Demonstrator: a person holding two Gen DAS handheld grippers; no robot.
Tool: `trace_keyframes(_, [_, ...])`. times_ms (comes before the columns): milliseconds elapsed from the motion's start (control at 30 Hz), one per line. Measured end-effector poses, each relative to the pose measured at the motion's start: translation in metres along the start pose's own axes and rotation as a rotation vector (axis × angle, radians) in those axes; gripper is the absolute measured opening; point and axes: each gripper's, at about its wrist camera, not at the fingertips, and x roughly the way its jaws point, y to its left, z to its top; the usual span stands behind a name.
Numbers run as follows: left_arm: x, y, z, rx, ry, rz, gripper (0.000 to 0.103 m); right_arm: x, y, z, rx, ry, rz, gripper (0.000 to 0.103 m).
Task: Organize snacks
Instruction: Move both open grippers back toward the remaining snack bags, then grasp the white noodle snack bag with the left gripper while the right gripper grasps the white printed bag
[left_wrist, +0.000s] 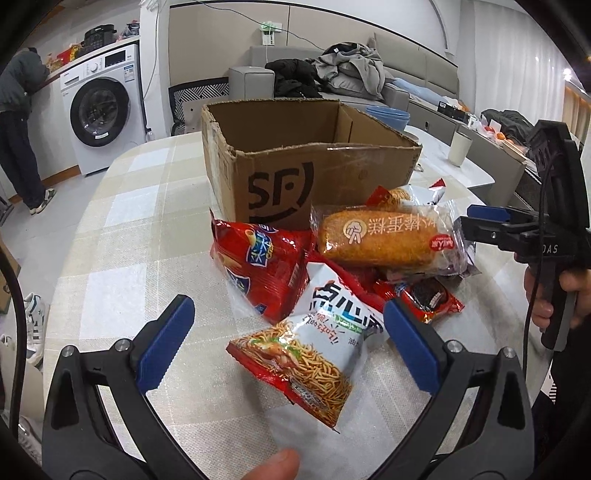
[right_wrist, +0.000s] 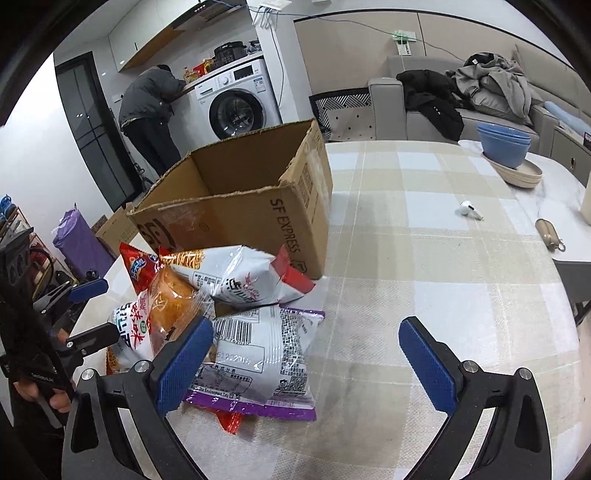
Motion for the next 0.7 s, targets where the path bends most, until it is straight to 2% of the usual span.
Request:
trace_keyframes(533, [0.017,-0.006,-0.007,0.031,0.037,-0.01,0.102,0.027,-0.004,-0.009,0.046,0.093,0.083,0.102])
trace_keyframes(700, [0.021,-0.004,-0.007,0.029,0.044,-0.016,0.102,0.031,-0.008,-0.009,0.066,0.106,0.136,0.096])
